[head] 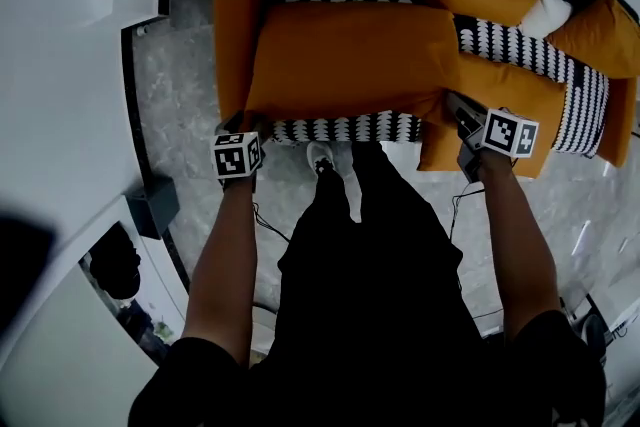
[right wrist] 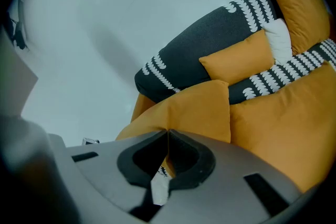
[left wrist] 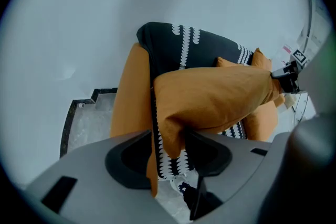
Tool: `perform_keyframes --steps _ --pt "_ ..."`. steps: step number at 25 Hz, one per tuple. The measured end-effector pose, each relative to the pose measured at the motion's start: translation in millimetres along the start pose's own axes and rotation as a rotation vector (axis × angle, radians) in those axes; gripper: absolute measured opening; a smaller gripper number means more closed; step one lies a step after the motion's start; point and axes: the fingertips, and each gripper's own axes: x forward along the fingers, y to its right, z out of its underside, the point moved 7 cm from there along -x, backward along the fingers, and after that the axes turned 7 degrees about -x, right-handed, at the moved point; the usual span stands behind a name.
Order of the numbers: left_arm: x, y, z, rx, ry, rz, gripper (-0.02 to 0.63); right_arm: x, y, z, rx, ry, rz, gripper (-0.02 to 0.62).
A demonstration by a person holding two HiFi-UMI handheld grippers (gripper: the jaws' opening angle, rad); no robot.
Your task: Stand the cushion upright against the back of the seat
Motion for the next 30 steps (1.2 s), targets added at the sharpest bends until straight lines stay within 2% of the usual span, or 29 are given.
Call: perform_keyframes --steps 3,8,12,23,30 --pt "-5.3 9.2 -14.2 -0.040 0.013 0.044 0.101 1.2 0.5 -13.8 -0.041 -0.008 -0.002 0.040" --pt "-18.3 20.4 -43.3 -0.124 0.071 0.033 0.052 2.0 3.7 -41.0 -0.150 0.001 0.010 0.041" --pt "-32.9 26.7 -70.7 -0.179 0.144 0.039 0.043 -0.2 2.0 -68.3 -0.233 0.027 0.019 0.040" --pt "-62.2 37.7 -155.0 -0.205 0.297 0.086 0.038 12.9 -0.8 -146.2 -0.305 0.136 0.087 0.040" --pt "-61.7 18.5 -205.0 -0.214 0.318 0.128 0.038 24.7 -18.1 -199.0 -0.302 0.198 0.124 0.038"
